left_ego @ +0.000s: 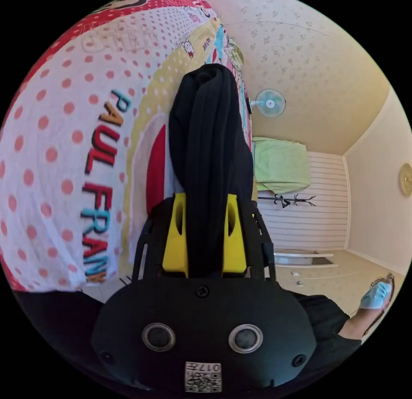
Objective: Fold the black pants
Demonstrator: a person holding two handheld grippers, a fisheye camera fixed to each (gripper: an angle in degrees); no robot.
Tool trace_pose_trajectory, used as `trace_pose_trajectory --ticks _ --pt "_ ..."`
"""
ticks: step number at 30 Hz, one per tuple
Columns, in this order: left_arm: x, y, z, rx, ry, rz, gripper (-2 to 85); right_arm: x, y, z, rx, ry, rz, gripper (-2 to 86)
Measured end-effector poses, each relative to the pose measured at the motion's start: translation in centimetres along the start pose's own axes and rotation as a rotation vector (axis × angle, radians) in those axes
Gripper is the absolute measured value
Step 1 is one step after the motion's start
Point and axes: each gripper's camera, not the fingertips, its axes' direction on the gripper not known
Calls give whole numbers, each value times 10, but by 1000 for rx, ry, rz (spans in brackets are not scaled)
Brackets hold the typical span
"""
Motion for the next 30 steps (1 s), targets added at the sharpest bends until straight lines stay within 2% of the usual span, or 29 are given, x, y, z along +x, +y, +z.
trace_pose_trajectory --ticks 3,5,8,12,14,17,19,22,24,25,26,28,30 --pt "8 46 -7 -107 42 0 118 7 47 -32 -34 -205 -44 133" --pt "15 70 -8 -155 101 -6 115 11 92 -61 52 -355 -97 127" --pt "41 94 -1 -214 178 3 111 7 127 -100 179 -476 -174 122" --pt "120 76 16 -240 203 145 108 -33 120 -164 228 -418 -326 118" --pt "162 55 30 -259 209 239 110 -76 104 -220 231 -301 -467 116" --pt "228 20 69 -272 254 387 115 -120 82 -292 275 -186 -557 118" --pt "253 6 96 -251 275 412 120 -140 69 -333 315 -88 -605 124" --pt "266 -9 158 -298 251 421 150 -131 49 -398 427 -3 -495 139" --pt "224 -10 209 -481 208 173 167 -101 52 -429 524 122 -282 142" --pt "210 -6 216 -499 215 125 161 -78 67 -444 599 257 -136 138" --pt "177 6 218 -510 229 59 148 -53 89 -451 662 389 -12 123" --pt "127 28 206 -507 251 -11 53 -10 131 -446 704 543 156 73" --pt "60 60 163 -481 275 -90 33 41 180 -425 685 621 293 39"
